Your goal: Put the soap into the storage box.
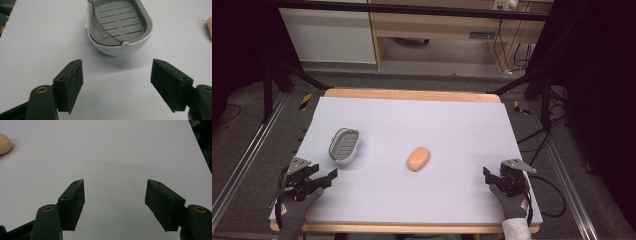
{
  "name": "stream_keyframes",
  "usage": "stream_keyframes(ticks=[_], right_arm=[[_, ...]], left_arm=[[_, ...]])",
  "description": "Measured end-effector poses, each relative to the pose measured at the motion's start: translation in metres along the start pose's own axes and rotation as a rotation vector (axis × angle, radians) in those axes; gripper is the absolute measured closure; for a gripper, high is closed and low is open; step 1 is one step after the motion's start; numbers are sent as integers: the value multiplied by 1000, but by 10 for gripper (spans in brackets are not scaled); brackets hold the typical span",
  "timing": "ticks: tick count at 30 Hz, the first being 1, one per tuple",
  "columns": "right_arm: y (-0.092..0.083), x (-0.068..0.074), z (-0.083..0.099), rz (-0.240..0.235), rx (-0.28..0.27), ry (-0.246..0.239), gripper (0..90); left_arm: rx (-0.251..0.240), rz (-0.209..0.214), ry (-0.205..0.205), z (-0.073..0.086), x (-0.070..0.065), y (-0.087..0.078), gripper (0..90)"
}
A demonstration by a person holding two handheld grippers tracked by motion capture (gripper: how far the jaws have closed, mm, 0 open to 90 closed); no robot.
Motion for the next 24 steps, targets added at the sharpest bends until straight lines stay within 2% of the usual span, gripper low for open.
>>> stream_keyframes(ticks=[9,24], right_arm=[[-2,5,2,-13,1,-8,314],[-1,4,2,-18,-6,-13,329]], left_arm=[[-18,39,9,-5,-17,-3,291],[-16,72,32,-11,-39,1,278]])
Point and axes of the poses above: each handheld gripper's, and its own axes: y roughly forward along the jaws, z roughly out of its underside, x roughly to its left, the point moved 10 cm from there along y, roughly forward along the jaws, and after that the axes turned 2 degrees about z, right-handed, at the moved point
